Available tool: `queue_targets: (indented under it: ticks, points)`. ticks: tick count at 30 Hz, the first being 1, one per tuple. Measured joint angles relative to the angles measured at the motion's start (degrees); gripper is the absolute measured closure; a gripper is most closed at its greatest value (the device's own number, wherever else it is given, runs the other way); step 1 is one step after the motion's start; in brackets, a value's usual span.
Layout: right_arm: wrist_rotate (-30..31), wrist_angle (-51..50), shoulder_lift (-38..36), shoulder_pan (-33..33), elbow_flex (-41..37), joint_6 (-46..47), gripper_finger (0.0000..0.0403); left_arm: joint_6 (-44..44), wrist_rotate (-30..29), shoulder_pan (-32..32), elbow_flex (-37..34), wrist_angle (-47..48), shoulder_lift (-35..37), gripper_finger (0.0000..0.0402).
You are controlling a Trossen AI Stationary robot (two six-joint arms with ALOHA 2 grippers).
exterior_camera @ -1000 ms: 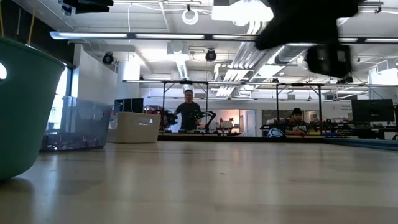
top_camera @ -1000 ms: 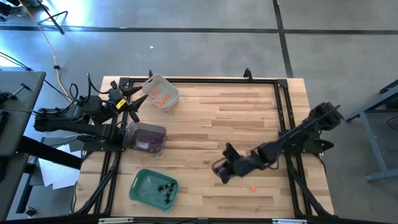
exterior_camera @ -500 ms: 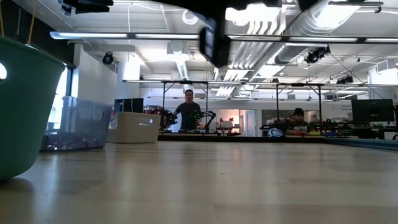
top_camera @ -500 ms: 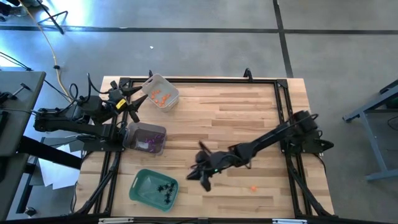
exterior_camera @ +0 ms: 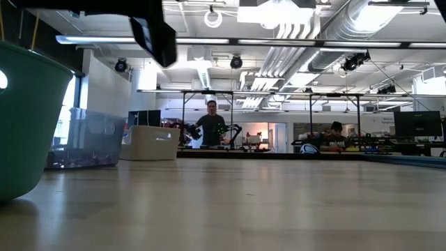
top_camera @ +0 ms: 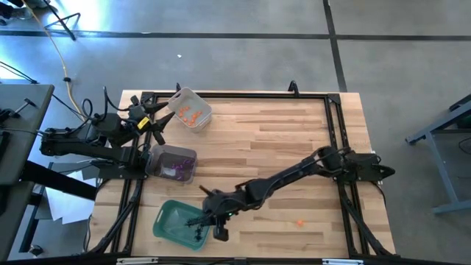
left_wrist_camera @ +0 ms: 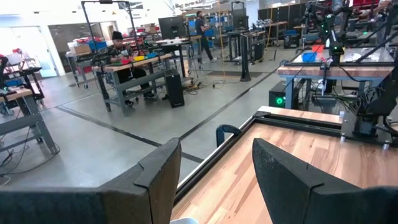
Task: Sort Halloween decoration
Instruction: Put the black spider into the green bin
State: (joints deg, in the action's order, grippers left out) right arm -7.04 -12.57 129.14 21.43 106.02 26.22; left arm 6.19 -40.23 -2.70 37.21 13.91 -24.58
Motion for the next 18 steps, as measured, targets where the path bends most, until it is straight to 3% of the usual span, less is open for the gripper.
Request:
queue_targets:
  ticks: [9,18]
  points:
    - [1.5,-10.2,7.6,0.4,14.2,-8.4,0.0400,0.0,0.0,0.0,0.0,0.0,0.0,0.0216]
    - [2.9,-12.2,7.8,0.5,15.1,-9.8,0.0398,0.0,0.0,0.0,0.0,0.0,0.0,0.0216]
